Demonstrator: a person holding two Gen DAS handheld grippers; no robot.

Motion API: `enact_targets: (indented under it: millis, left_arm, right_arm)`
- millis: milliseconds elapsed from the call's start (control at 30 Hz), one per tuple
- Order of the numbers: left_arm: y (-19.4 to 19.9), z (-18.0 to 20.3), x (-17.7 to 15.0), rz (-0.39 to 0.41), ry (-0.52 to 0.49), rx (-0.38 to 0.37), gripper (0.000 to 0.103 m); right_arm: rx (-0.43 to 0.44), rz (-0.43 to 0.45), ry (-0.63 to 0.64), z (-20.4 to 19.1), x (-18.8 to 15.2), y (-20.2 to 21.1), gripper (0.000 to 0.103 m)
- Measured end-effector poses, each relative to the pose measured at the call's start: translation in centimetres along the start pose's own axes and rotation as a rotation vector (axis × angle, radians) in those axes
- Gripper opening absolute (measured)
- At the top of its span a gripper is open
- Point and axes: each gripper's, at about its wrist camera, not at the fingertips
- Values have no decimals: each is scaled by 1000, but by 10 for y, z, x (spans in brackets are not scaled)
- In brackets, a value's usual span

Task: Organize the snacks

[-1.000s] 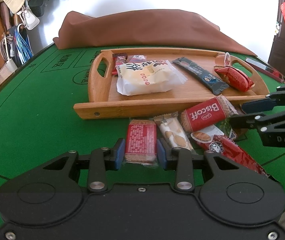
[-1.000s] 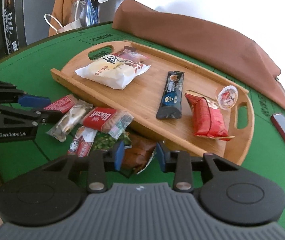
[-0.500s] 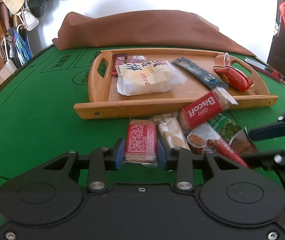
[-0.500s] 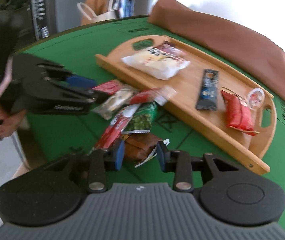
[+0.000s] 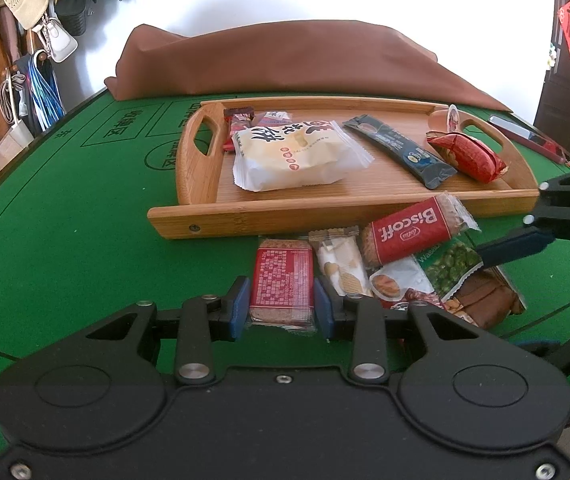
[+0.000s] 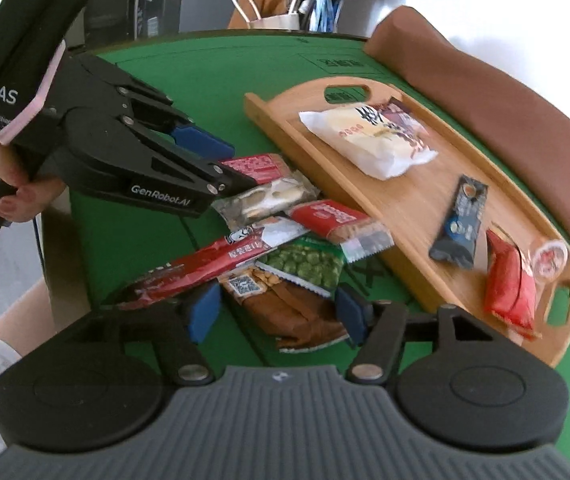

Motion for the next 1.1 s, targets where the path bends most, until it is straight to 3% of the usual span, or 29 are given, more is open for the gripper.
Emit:
enact_targets:
  millis: [233,467,567,667,733,800,867,900,1067,1100]
  left_arm:
    - [0,1,-1,5,-1,0,34]
    - [0,1,-1,6,1,-1,34]
    - [1,1,-1,6,2,-1,34]
    - [1,0,-1,5,1,-1,34]
    - [0,0,-1,4,3,-2,34]
    - [0,0,-1,1,9,-3,34]
    - [0,-1,0,-3,19,0,39]
    - [-1,-1,0,-4,23,9,43]
    - [-2,0,0,3,23,20,45]
    - [-2,0,0,4,21,21,42]
  right_arm:
    - [16,17,-91,13,0,-3,76]
    - [-33,27,-220,32,-7,0,76]
    - [-53,37,-291,34,-13,4,72]
    - [-69,37,-329,30,-17,10,55]
    - [-52,37,-335,25,-19,15,51]
    - [-17,38,-325,21,-21,18,52]
    - [-27,44,-314,17,-22,20,62]
    - [-43,50,-307,16,-21,21,62]
    - [-116,67,-337,17,-22,13,63]
    - [-122,80,-348,17,-23,12,56]
Point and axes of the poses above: each gripper's, at about its wrist camera, not at the fingertips, and y roughly against the way its jaws point, z to its right, x to its top, and after that the axes turned 13 degrees about x, right-handed
